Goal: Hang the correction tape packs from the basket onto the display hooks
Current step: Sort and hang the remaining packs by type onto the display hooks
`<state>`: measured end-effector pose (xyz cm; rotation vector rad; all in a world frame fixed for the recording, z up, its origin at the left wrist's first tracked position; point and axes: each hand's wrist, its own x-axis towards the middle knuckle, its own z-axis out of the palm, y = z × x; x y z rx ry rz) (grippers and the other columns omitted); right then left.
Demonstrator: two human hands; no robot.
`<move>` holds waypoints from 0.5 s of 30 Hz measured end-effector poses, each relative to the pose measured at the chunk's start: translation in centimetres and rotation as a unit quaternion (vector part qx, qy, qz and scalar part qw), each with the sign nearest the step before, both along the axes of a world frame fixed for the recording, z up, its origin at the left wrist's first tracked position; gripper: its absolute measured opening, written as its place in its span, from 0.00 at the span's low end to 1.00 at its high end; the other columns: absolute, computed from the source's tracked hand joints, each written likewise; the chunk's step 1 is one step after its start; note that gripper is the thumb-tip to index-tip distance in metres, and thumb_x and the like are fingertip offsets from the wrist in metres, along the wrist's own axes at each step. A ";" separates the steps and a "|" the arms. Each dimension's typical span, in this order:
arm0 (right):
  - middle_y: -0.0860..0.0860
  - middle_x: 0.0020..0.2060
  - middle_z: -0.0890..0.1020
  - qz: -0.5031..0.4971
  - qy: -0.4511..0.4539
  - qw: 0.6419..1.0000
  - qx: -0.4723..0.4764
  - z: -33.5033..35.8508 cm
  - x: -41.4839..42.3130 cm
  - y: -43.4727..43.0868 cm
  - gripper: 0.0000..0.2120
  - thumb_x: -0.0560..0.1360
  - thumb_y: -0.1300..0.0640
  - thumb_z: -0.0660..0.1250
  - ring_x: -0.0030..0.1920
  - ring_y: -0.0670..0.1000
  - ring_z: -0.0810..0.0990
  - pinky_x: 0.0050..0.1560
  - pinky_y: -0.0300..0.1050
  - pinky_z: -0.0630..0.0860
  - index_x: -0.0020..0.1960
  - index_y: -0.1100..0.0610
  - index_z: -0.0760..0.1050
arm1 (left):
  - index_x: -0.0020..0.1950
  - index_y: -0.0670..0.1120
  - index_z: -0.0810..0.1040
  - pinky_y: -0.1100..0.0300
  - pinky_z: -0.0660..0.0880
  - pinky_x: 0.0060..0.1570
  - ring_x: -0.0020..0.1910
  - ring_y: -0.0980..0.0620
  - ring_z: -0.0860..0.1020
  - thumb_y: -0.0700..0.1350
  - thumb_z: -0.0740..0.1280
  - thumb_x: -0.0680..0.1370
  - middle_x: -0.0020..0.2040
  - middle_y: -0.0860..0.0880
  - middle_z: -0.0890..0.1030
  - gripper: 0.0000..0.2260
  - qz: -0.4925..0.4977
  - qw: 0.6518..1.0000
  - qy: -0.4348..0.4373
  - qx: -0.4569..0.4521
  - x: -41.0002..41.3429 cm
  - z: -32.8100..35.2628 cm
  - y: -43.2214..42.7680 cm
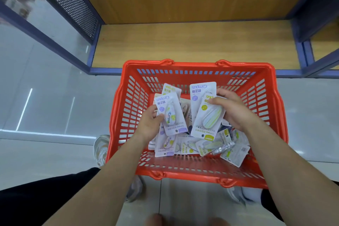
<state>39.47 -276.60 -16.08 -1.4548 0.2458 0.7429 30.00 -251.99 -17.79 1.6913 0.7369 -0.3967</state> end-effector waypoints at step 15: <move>0.47 0.57 0.85 0.064 0.073 0.993 -0.073 -9.2 -3.2 5.1 0.04 0.78 0.57 0.74 0.52 0.48 0.84 0.44 0.38 0.78 0.52 0.53 0.83 | 0.63 0.49 0.77 0.57 0.79 0.46 0.51 0.50 0.82 0.31 0.62 0.78 0.54 0.49 0.83 0.18 -0.023 0.994 0.106 -0.036 1.4 -4.9 0.6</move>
